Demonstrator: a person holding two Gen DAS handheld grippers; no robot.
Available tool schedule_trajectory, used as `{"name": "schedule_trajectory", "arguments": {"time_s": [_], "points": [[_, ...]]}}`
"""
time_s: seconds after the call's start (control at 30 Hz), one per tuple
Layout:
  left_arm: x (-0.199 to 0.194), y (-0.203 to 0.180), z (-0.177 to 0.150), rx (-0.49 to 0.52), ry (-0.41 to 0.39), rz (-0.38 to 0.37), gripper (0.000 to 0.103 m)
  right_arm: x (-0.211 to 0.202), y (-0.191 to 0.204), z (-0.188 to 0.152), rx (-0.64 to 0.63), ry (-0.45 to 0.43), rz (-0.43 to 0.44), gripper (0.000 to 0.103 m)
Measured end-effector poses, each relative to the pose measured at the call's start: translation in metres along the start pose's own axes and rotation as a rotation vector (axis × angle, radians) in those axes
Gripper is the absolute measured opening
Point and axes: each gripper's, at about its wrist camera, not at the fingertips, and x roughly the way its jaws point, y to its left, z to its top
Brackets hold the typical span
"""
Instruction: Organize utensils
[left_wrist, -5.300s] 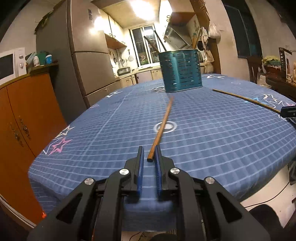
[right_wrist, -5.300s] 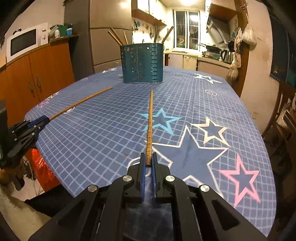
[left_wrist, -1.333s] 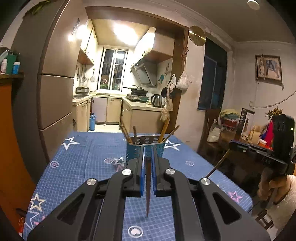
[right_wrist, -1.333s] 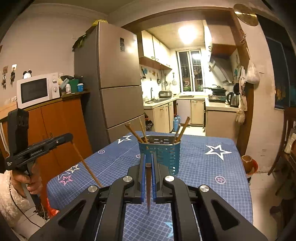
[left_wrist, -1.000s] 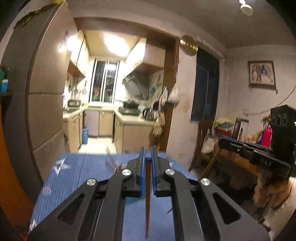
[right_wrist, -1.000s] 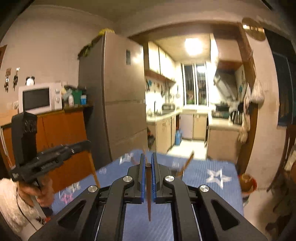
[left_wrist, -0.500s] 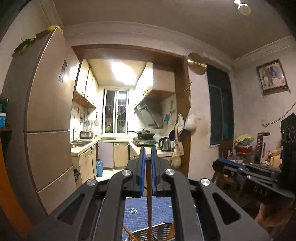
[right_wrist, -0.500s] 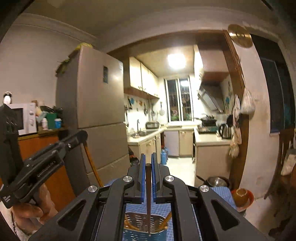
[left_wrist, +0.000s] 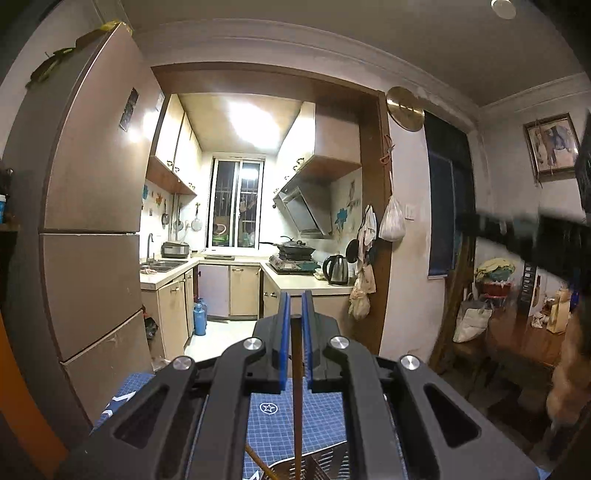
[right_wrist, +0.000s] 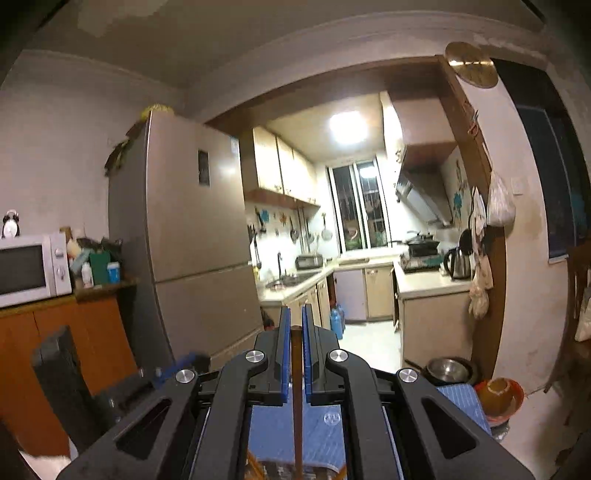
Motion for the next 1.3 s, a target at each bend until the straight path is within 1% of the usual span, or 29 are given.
{"name": "schedule_trajectory", "arguments": {"time_s": [0.1, 0.2, 0.33, 0.4, 0.43, 0.47, 0.5, 0.53, 0.57, 0.63, 0.67, 0.73, 0.77, 0.8, 0.83, 0.87, 0.9, 0.97, 1.0, 1.07, 1.1, 1.13, 1.2, 1.3], "points": [[0.004, 0.001, -0.005, 0.011, 0.01, -0.004, 0.005, 0.012, 0.001, 0.0, -0.012, 0.005, -0.011, 0.007], [0.01, 0.004, -0.01, 0.002, 0.026, -0.004, 0.005, 0.027, 0.0, -0.015, -0.022, 0.034, -0.031, 0.007], [0.02, 0.0, -0.02, 0.021, 0.063, 0.001, 0.005, 0.049, -0.011, -0.048, 0.007, 0.109, -0.035, 0.007], [0.025, -0.005, -0.027, 0.04, 0.098, -0.003, 0.005, 0.055, -0.011, -0.061, 0.01, 0.151, -0.016, 0.009], [0.027, -0.006, -0.028, 0.045, 0.118, -0.007, 0.01, 0.058, -0.011, -0.068, 0.005, 0.174, -0.014, 0.023], [0.028, -0.007, -0.028, 0.05, 0.132, -0.001, 0.028, 0.056, -0.01, -0.072, -0.002, 0.174, -0.024, 0.034], [0.025, -0.006, -0.027, 0.047, 0.129, 0.008, 0.045, 0.052, -0.01, -0.074, 0.0, 0.165, -0.03, 0.056], [0.022, -0.004, -0.026, 0.039, 0.119, 0.014, 0.072, 0.046, -0.012, -0.075, 0.014, 0.149, -0.033, 0.062], [0.015, -0.001, -0.023, 0.023, 0.093, 0.017, 0.074, 0.041, -0.013, -0.075, 0.023, 0.14, -0.032, 0.062], [0.008, 0.002, -0.016, 0.01, 0.09, 0.026, 0.074, 0.033, -0.014, -0.074, 0.023, 0.138, -0.042, 0.063], [0.004, 0.003, -0.014, 0.008, 0.091, 0.04, 0.074, 0.026, -0.015, -0.074, 0.022, 0.136, -0.049, 0.064], [-0.01, 0.005, -0.009, -0.002, 0.087, 0.071, 0.074, 0.011, -0.015, -0.074, 0.034, 0.132, -0.051, 0.077], [-0.019, 0.006, -0.008, 0.002, 0.085, 0.091, 0.077, 0.0, -0.015, -0.075, 0.04, 0.122, -0.051, 0.081], [-0.03, 0.005, -0.008, 0.009, 0.084, 0.121, 0.08, -0.013, -0.015, -0.076, 0.048, 0.109, -0.048, 0.091], [-0.038, 0.004, -0.009, 0.014, 0.084, 0.14, 0.086, -0.033, -0.014, -0.078, 0.059, 0.091, -0.048, 0.099], [-0.056, 0.003, -0.011, 0.021, 0.077, 0.167, 0.094, -0.051, -0.013, -0.081, 0.069, 0.077, -0.05, 0.099], [-0.07, 0.002, -0.013, 0.032, 0.071, 0.189, 0.097, -0.07, -0.013, -0.085, 0.08, 0.071, -0.048, 0.099], [-0.096, -0.003, -0.02, 0.073, 0.061, 0.235, 0.097, -0.103, -0.012, -0.094, 0.085, 0.073, -0.043, 0.099], [-0.108, -0.007, -0.024, 0.095, 0.068, 0.255, 0.097, -0.121, -0.01, -0.1, 0.077, 0.077, -0.059, 0.099], [-0.13, -0.015, -0.035, 0.126, 0.132, 0.318, 0.097, -0.151, -0.004, -0.112, 0.047, 0.096, -0.091, 0.099], [-0.141, -0.019, -0.042, 0.132, 0.187, 0.354, 0.097, -0.166, 0.0, -0.12, 0.018, 0.111, -0.109, 0.099], [-0.149, -0.023, -0.048, 0.144, 0.236, 0.366, 0.097, -0.18, 0.005, -0.129, -0.012, 0.118, -0.123, 0.099], [-0.172, -0.031, -0.061, 0.153, 0.294, 0.295, 0.097, -0.202, 0.014, -0.143, -0.057, 0.125, -0.138, 0.099], [-0.2, -0.046, -0.076, 0.164, 0.333, 0.286, 0.097, -0.236, 0.03, -0.169, -0.096, 0.157, -0.194, 0.099]]}}
